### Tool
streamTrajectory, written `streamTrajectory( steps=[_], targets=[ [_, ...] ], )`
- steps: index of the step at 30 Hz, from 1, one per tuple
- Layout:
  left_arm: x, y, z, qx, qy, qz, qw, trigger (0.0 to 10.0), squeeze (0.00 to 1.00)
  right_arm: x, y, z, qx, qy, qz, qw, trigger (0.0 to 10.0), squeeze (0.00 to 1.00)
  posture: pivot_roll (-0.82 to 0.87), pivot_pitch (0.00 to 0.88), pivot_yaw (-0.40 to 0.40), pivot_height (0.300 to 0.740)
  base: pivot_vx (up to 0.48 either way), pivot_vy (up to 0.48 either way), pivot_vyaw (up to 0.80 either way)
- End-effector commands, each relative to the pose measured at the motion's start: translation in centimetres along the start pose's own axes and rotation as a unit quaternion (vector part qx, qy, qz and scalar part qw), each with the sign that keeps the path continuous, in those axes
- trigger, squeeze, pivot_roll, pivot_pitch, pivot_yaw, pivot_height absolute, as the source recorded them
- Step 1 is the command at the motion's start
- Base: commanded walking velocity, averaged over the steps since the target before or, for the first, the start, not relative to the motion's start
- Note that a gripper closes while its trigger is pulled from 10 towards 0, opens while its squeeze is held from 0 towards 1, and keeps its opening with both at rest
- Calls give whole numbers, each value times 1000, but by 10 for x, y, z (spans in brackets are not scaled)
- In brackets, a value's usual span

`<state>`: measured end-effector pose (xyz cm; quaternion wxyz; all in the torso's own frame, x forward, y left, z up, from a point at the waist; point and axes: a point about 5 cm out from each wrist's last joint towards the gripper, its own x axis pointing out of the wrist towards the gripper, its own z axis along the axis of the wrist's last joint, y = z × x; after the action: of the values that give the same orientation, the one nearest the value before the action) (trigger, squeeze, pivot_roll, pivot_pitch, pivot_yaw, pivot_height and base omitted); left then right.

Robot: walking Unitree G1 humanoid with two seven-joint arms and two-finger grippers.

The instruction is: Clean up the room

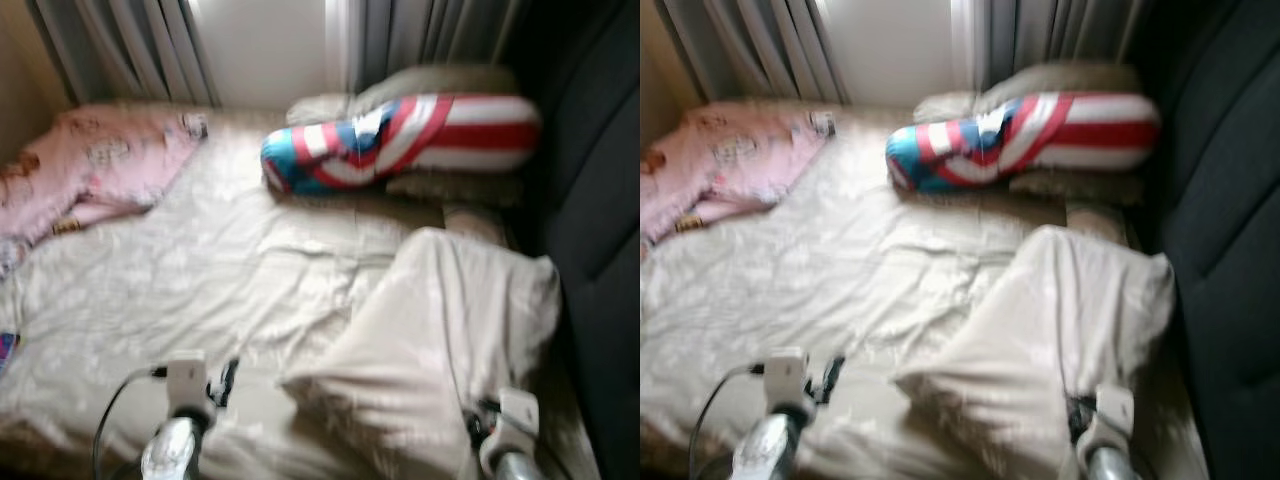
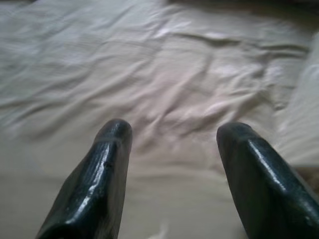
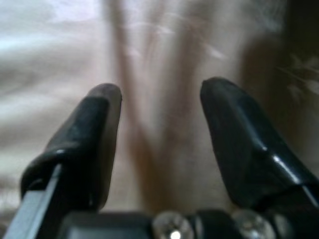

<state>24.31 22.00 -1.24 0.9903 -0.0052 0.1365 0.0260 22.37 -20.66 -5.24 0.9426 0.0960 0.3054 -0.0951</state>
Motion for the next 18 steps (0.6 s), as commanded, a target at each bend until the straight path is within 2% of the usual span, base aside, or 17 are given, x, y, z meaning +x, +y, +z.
streamTrajectory(
  steps=[1,13,14,15,18],
  targets=[
    [-2,1,-4,-8,8,6,1000,10000,0,-2,-4,-5,3,10,-8,1000,10000,0,68,44,-28,670,0,0,-613],
    [-8,8,-8,-2,14,8,1000,10000,0,-3,-6,-9,12,20,-22,999,10000,0,82,74,-19,670,0,0,-50],
    [-8,8,-9,-1,15,8,1000,10000,0,-3,-6,-9,19,20,-21,999,10000,129,85,78,-17,670,0,0,0],
    [-10,9,-10,0,16,8,1000,10000,0,-3,-6,-9,23,20,-17,999,10000,1000,86,79,-15,670,0,0,0],
    [-11,11,-11,3,18,7,1000,10000,0,-1,-4,-4,25,12,-15,999,10000,1000,90,85,-7,670,0,0,0]
  ],
)
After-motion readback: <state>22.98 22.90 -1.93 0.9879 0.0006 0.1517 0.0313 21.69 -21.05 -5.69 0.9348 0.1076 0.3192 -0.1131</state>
